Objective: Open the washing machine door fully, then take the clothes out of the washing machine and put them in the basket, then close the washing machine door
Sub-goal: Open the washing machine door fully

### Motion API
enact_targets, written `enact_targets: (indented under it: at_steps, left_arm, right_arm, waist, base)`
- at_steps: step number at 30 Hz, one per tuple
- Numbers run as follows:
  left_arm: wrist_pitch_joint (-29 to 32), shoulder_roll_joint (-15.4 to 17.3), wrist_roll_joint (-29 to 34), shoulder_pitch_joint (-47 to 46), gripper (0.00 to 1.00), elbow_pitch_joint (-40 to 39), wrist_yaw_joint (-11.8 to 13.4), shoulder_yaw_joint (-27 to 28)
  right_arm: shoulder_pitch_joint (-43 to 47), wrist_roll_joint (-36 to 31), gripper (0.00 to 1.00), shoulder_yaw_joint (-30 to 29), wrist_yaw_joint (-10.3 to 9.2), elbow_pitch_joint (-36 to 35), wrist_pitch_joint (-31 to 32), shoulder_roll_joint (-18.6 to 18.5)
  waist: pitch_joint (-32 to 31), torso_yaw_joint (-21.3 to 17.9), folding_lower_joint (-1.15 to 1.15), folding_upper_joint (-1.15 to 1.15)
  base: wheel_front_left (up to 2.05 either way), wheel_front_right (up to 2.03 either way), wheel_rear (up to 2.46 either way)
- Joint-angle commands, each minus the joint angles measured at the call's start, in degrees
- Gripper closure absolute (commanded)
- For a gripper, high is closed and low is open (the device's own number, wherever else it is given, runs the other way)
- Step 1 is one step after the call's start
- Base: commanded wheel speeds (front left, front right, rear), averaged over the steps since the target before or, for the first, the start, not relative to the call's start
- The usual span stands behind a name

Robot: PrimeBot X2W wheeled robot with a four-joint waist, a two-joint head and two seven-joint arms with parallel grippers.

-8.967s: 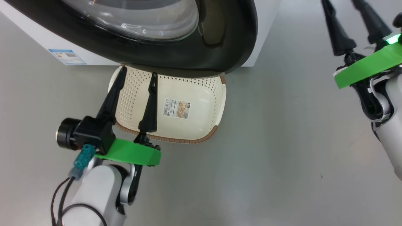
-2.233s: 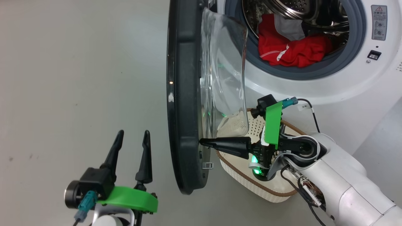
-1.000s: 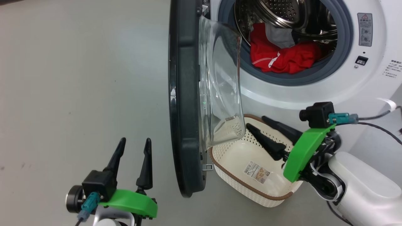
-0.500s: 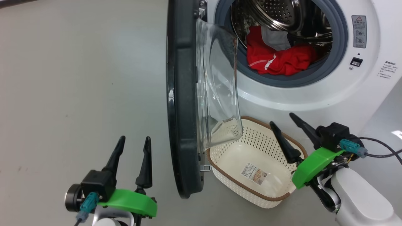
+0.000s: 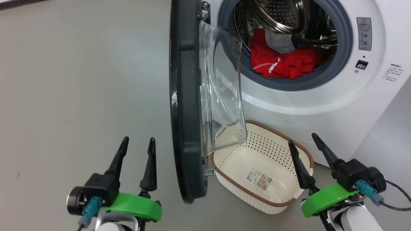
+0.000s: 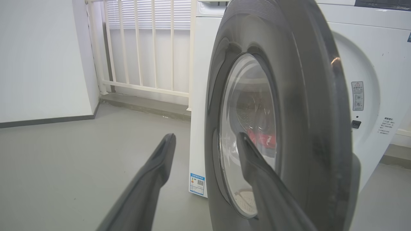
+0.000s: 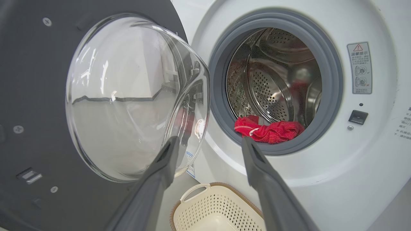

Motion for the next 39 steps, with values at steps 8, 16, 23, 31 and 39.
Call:
enact_targets:
  at_steps: [8,16,23,31,39]
  left_arm:
    - [-0.67,-0.16,1.11,0.40,0.00,-1.79,-0.55,2.49]
    - [-0.67,-0.41,1.56,0.61,0.00,-1.27,-0.94,2.72]
    - [-0.67,-0.58,2.17,0.87,0.00,-1.16,-0.76,2.72]
    - [-0.67,-0.74,2.50,-0.38,1.00,-2.74,-0.40,2.62]
    - [-0.68,-0.06,5.32,-5.02,1.00,-10.14,0.38,1.87]
  right_arm:
    - [1.88,-0.06,0.00,0.55,0.28,-3.62,-0.36,0.32]
    - [2.17,0.70,0.00,0.76,0.28,-3.49,-0.37,0.34]
    - [2.19,0.94,0.00,1.00,0.28,-3.18,-0.37,0.34]
    - [1.93,1.21,0.00,1.10,0.28,-2.93,-0.37,0.34]
    - [1.65,1.29,0.00,1.22,0.28,-2.70,-0.37,0.34]
  waist:
    - [-0.36,0.28,0.00,0.00]
    - [-0.70,0.38,0.00,0.00]
    - [-0.74,0.28,0.00,0.00]
    - [-0.52,0.14,0.00,0.00]
    - [-0.24,0.01,0.00,0.00]
  base:
    - [0.00,0.00,0.00]
    - [0.00,0.00,0.00]
    - [0.00,0.00,0.00]
    - [0.00,0.00,0.00]
    - [0.00,0.00,0.00]
